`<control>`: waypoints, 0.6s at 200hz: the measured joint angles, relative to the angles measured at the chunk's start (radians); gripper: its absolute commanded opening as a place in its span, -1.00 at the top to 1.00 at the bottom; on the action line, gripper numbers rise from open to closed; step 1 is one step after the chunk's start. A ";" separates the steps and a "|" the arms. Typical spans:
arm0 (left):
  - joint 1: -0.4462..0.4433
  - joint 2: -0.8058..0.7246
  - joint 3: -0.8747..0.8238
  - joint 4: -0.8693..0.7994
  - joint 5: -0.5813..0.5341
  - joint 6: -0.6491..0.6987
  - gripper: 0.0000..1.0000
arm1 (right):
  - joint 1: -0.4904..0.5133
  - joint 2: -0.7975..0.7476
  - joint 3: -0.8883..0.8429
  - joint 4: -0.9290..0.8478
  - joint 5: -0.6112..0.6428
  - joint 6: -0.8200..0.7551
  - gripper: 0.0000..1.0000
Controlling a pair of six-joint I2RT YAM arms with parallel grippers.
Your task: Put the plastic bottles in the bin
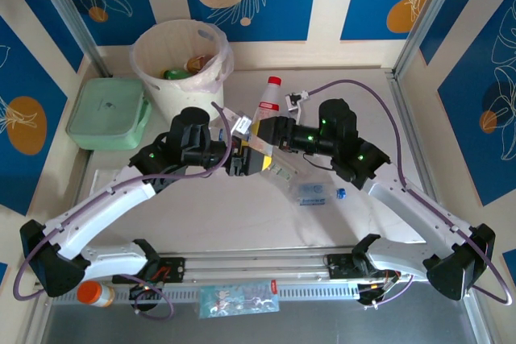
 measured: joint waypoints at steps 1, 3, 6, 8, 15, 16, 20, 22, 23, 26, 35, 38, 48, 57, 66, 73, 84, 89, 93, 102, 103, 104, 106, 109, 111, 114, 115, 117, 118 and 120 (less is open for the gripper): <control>0.000 0.000 0.000 0.000 -0.001 0.001 -0.07 | 0.000 0.000 0.000 0.000 0.001 0.002 -0.46; 0.000 0.000 0.000 -0.002 -0.002 0.004 -0.07 | 0.000 -0.001 0.000 -0.003 0.003 0.006 -0.50; 0.000 0.000 0.001 -0.005 -0.002 0.007 -0.07 | 0.001 -0.003 0.000 -0.004 0.005 -0.003 -0.55; 0.000 0.000 0.002 -0.006 -0.003 0.009 -0.07 | 0.001 -0.003 0.000 -0.005 0.006 0.002 -0.58; 0.000 0.000 0.006 -0.013 -0.006 0.018 -0.07 | 0.000 -0.008 0.000 -0.013 0.015 -0.002 -0.69; 0.000 0.000 0.006 -0.013 -0.007 0.018 -0.07 | 0.000 -0.008 0.000 -0.015 0.017 0.000 -0.70; 0.000 0.000 0.008 -0.015 -0.010 0.023 -0.07 | 0.000 -0.011 0.000 -0.021 0.023 -0.011 -0.76; 0.000 0.000 0.008 -0.017 -0.010 0.024 -0.07 | 0.000 -0.014 0.000 -0.024 0.026 -0.006 -0.78; 0.000 0.000 0.010 -0.018 -0.013 0.026 -0.07 | 0.000 -0.014 0.000 -0.027 0.027 -0.006 -0.79; -0.001 0.000 0.011 -0.021 -0.017 0.026 -0.07 | 0.000 -0.017 0.001 -0.030 0.031 -0.016 -0.83; -0.001 0.000 0.017 -0.031 -0.025 0.035 -0.07 | -0.002 -0.027 0.002 -0.050 0.046 -0.022 -0.91; -0.001 0.000 0.019 -0.034 -0.028 0.037 -0.06 | -0.004 -0.031 0.002 -0.057 0.051 -0.022 -0.92; -0.001 0.000 0.028 -0.046 -0.040 0.046 -0.05 | -0.011 -0.043 0.003 -0.078 0.059 -0.034 -0.97; -0.001 0.000 0.036 -0.056 -0.052 0.052 -0.04 | -0.024 -0.056 0.005 -0.098 0.069 -0.040 -0.97; -0.001 0.000 0.046 -0.068 -0.064 0.060 -0.03 | -0.040 -0.068 0.006 -0.116 0.077 -0.048 -0.97; -0.001 0.000 0.056 -0.082 -0.076 0.067 -0.03 | -0.053 -0.078 0.010 -0.130 0.079 -0.053 -0.97; 0.003 0.000 0.072 -0.105 -0.095 0.077 -0.02 | -0.076 -0.098 0.014 -0.153 0.082 -0.063 -0.97; 0.006 0.001 0.082 -0.115 -0.103 0.079 -0.02 | -0.086 -0.106 0.016 -0.162 0.083 -0.067 -0.97; 0.011 0.002 0.091 -0.126 -0.108 0.081 -0.01 | -0.098 -0.115 0.018 -0.169 0.082 -0.069 -0.97; 0.024 0.008 0.116 -0.146 -0.116 0.085 0.00 | -0.121 -0.135 0.019 -0.183 0.082 -0.077 -0.96; 0.025 0.008 0.118 -0.147 -0.117 0.086 0.00 | -0.123 -0.137 0.019 -0.185 0.082 -0.078 -0.96; 0.028 0.010 0.123 -0.149 -0.118 0.086 0.00 | -0.125 -0.138 0.019 -0.185 0.082 -0.079 -0.96; 0.030 0.011 0.127 -0.152 -0.119 0.087 0.00 | -0.131 -0.143 0.019 -0.188 0.082 -0.080 -0.96; 0.037 0.013 0.136 -0.157 -0.121 0.089 0.01 | -0.138 -0.150 0.020 -0.192 0.082 -0.082 -0.96; 0.043 0.016 0.143 -0.162 -0.122 0.089 0.00 | -0.143 -0.156 0.020 -0.195 0.082 -0.085 -0.95; 0.051 0.018 0.152 -0.168 -0.124 0.090 0.00 | -0.149 -0.160 0.021 -0.200 0.082 -0.087 -0.95; 0.053 0.019 0.154 -0.169 -0.126 0.091 0.00 | -0.152 -0.163 0.022 -0.203 0.082 -0.088 -0.95; 0.060 0.022 0.161 -0.173 -0.127 0.093 0.01 | -0.156 -0.166 0.023 -0.206 0.082 -0.089 -0.95; 0.063 0.023 0.163 -0.174 -0.127 0.093 0.00 | -0.160 -0.169 0.024 -0.209 0.082 -0.091 -0.95; 0.069 0.025 0.170 -0.179 -0.129 0.093 0.01 | -0.163 -0.172 0.024 -0.211 0.081 -0.092 -0.95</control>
